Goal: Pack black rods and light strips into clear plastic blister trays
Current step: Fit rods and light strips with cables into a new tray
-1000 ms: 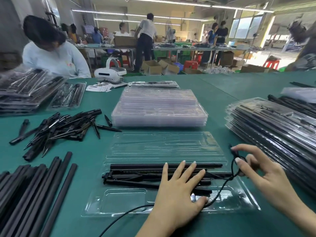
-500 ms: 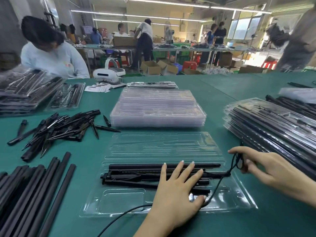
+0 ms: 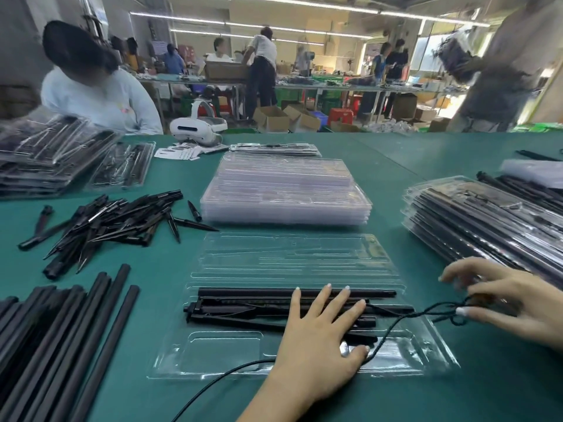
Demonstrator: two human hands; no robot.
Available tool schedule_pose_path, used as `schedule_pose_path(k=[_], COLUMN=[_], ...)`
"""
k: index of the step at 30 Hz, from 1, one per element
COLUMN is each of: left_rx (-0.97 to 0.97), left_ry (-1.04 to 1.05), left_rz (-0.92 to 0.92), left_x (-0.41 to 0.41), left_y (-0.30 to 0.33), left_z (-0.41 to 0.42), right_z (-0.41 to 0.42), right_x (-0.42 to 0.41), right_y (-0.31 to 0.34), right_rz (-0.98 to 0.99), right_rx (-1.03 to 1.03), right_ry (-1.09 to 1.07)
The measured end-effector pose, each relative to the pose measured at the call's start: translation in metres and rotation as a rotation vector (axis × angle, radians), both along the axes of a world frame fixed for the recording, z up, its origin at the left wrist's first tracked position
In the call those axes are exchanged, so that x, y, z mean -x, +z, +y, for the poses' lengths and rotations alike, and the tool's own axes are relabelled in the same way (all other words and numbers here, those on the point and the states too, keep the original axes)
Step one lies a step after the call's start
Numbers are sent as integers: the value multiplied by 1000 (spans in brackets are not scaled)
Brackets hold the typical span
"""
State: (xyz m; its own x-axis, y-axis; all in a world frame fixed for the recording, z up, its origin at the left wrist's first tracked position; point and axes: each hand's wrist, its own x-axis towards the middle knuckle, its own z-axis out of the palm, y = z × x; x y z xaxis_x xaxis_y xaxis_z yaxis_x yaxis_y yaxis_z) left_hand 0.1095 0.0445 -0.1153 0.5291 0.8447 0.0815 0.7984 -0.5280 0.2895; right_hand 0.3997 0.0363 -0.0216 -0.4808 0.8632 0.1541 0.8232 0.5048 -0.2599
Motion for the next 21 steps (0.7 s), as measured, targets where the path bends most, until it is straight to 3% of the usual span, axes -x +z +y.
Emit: schedule_pose_path(k=[4,7,10,15,21], left_rx=[4,-2,-5,-6,-14], left_ry=[1,2,-4,-6,-7], left_rz=[2,-2,-2,0,-3], left_x=[0,0,0,0,0], left_y=[0,-1,-1,-2,-2], left_z=[0,0,0,1,0], right_z=[-8,-9,-6,-13,-19], right_x=[27,48,61,71,88], right_y=[-12,-32,-39,-43,-45], right_rz=[590,1034,1295,1274,1117], right_rx=[331,364,449,371,351], right_ry=[-156,-502,-577,-570,-389])
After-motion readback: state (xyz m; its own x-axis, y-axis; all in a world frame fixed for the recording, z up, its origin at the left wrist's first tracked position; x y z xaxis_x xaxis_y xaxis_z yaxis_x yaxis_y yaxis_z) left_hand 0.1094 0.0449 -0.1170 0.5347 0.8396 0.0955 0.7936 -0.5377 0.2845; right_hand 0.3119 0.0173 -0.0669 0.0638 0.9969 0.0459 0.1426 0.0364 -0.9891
